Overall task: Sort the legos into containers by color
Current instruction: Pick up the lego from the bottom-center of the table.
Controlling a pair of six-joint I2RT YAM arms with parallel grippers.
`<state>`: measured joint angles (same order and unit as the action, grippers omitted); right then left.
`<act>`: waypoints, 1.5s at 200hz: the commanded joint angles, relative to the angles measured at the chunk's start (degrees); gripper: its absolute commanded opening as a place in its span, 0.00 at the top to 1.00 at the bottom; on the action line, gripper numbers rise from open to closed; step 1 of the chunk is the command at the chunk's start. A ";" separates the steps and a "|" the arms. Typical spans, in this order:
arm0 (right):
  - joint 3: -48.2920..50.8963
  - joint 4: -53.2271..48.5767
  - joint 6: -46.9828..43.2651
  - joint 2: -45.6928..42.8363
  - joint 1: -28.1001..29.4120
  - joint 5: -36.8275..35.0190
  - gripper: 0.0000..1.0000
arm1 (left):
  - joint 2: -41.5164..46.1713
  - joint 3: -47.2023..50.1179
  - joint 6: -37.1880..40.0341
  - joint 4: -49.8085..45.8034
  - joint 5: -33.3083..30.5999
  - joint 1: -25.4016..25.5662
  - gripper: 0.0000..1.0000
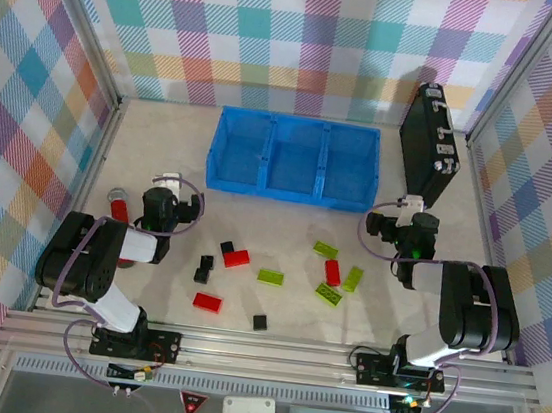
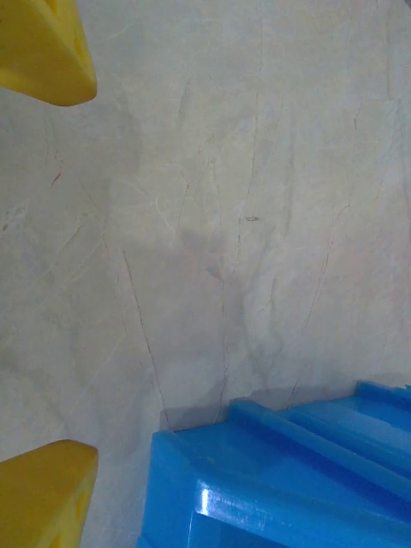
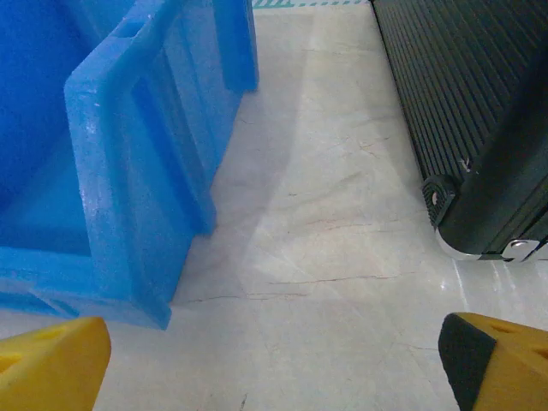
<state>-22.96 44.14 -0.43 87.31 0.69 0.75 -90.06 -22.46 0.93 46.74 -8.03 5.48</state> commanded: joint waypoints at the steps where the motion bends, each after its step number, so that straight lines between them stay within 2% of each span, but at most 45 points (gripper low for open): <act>1: -1.21 2.27 0.78 0.58 -0.48 1.26 0.01 | -0.45 -1.27 0.57 2.35 -0.19 -0.77 0.00; 256: -1.65 0.73 0.78 -0.30 -0.44 1.09 0.01 | -0.18 -1.06 0.67 2.69 -0.19 -0.90 0.00; 300: -3.67 -6.76 0.98 -5.00 -0.47 0.28 0.01 | 6.32 -5.40 0.70 -10.21 -1.35 -0.60 0.00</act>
<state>-24.99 40.21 -0.38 85.45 0.69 0.69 -88.20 -24.95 0.95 41.71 -8.19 5.43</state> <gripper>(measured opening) 0.990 0.997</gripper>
